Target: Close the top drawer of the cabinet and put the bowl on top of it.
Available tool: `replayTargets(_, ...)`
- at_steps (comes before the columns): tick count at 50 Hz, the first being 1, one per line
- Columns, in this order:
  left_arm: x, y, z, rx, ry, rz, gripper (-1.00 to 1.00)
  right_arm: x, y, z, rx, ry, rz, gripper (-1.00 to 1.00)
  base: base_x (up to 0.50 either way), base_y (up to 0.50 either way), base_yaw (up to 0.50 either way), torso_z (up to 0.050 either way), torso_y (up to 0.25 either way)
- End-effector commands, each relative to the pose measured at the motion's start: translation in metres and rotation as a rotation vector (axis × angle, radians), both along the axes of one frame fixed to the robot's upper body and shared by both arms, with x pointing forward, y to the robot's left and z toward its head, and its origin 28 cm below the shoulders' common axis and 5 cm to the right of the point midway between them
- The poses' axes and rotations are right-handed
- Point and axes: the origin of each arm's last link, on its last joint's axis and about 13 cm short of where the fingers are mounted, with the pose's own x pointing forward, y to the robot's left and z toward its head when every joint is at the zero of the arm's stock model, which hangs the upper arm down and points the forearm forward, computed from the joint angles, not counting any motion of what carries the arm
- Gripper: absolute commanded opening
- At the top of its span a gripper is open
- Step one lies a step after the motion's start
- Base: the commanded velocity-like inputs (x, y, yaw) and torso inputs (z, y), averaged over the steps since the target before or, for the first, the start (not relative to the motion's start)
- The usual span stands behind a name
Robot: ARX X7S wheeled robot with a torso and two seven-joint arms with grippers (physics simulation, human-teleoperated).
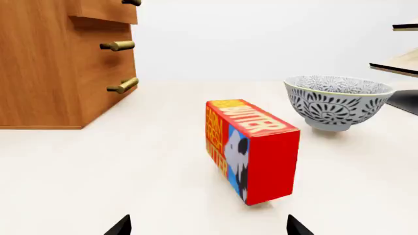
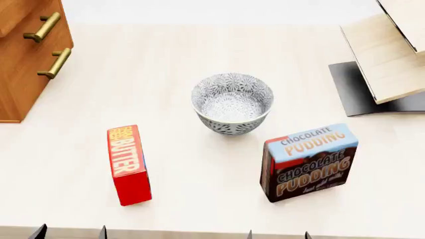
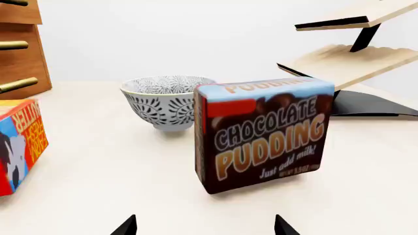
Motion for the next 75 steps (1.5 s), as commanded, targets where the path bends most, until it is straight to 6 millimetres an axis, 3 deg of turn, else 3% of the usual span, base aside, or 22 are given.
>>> replayTargets(1,-0.0003,-0.0017,-0.0011,0.015,0.012,-0.008,1.00,-0.0008,0.0000,0.0007,0.025,-0.010,0.009,1.00,0.00,0.00,0.00,0.000,0.000)
replayTargets(3,0.0003,-0.0017,-0.0014,0.023,0.016,-0.008,1.00,-0.0016,0.0002,-0.0006,0.067,-0.005,-0.031,1.00,0.00,0.00,0.00,0.000,0.000)
replayTargets(4,0.0005,-0.0020,-0.0016,0.029,0.018,-0.009,1.00,-0.0031,0.0005,0.0007,0.096,-0.024,0.030,1.00,0.00,0.00,0.00,0.000,0.000)
replayTargets(19,-0.0021,-0.0007,0.0005,-0.042,-0.006,-0.061,1.00,-0.0020,-0.0009,-0.0004,0.080,-0.005,-0.023,1.00,0.00,0.00,0.00,0.000,0.000)
replayTargets(31,0.0007,-0.0016,-0.0022,0.010,0.033,-0.027,1.00,-0.0024,-0.0004,-0.0009,0.075,-0.009,-0.013,1.00,0.00,0.00,0.00,0.000,0.000)
replayTargets(75,0.0020,-0.0023,-0.0036,0.059,0.048,-0.030,1.00,-0.0021,-0.0007,-0.0017,0.083,-0.009,-0.012,1.00,0.00,0.00,0.00,0.050,0.000)
